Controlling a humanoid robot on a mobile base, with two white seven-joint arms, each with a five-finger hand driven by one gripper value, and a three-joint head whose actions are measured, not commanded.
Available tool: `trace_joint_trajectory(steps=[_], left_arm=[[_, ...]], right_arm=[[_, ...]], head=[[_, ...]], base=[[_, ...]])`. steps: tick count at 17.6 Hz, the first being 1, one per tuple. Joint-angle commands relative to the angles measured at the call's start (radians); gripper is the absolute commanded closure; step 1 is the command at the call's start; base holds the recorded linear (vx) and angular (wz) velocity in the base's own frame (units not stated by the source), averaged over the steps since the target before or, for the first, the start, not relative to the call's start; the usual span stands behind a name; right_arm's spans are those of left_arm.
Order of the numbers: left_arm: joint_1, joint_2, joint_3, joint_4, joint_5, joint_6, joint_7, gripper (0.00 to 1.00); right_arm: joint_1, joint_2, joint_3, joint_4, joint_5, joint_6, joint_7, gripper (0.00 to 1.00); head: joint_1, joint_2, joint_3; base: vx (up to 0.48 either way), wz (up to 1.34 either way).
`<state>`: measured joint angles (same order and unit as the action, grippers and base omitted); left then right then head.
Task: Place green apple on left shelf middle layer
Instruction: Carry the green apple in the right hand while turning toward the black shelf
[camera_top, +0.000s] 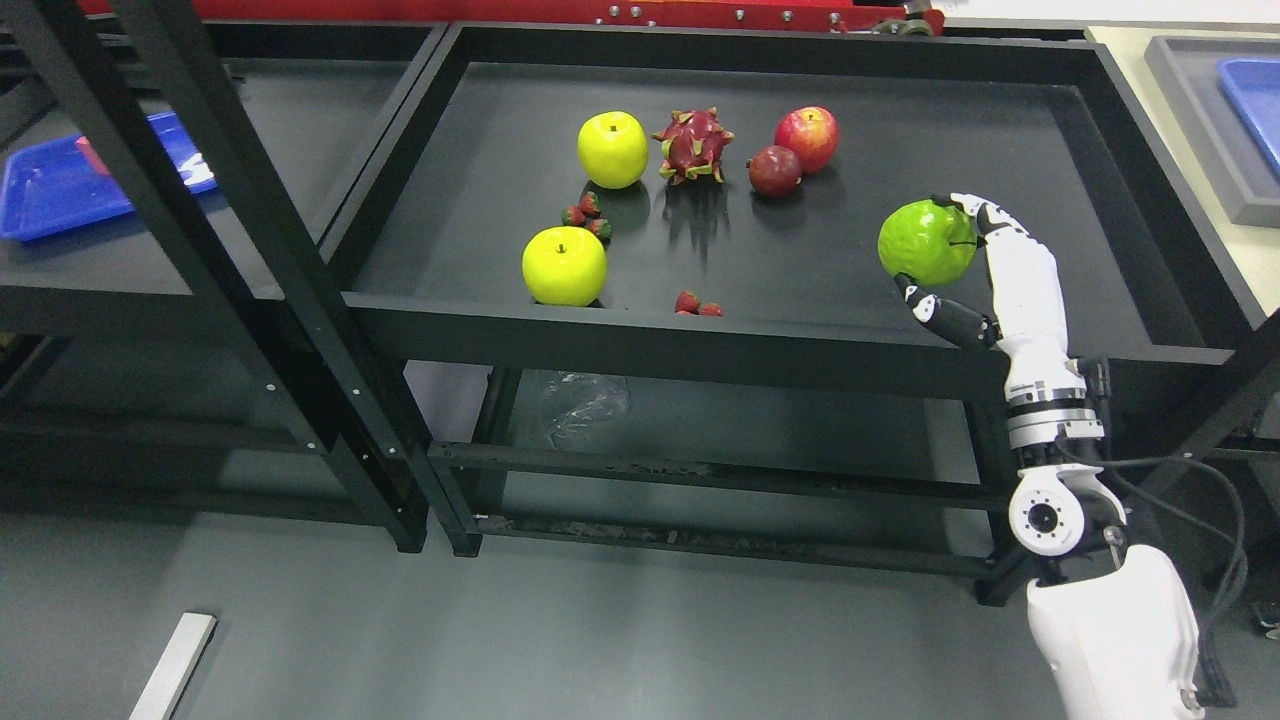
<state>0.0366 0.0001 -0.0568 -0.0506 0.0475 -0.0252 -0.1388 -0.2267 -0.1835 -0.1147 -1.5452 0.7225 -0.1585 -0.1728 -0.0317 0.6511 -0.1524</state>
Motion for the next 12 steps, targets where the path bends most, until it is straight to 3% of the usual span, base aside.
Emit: trace_joint_trajectory(steps=[1,8,12], left_arm=[[0.0,0.017,0.0,0.0,0.0,-0.001,-0.001,0.0],[0.0,0.017,0.0,0.0,0.0,-0.001,-0.001,0.0],[0.0,0.017,0.0,0.0,0.0,0.001,-0.001,0.0]], right_arm=[[0.009,0.009,-0.008,-0.003,0.002,0.002,0.003,1.0],[-0.01,0.007,0.075,-0.001,0.006,0.011,0.01,1.0],[-0.048,0.002,0.245,0.004,0.008,0.005,0.09,0.99]], head=[[0.0,0.0,0.0],[0.0,0.0,0.0],[0.0,0.0,0.0]], base=[[0.072,-0.37],[0.117,-0.18],[0.239,-0.15]])
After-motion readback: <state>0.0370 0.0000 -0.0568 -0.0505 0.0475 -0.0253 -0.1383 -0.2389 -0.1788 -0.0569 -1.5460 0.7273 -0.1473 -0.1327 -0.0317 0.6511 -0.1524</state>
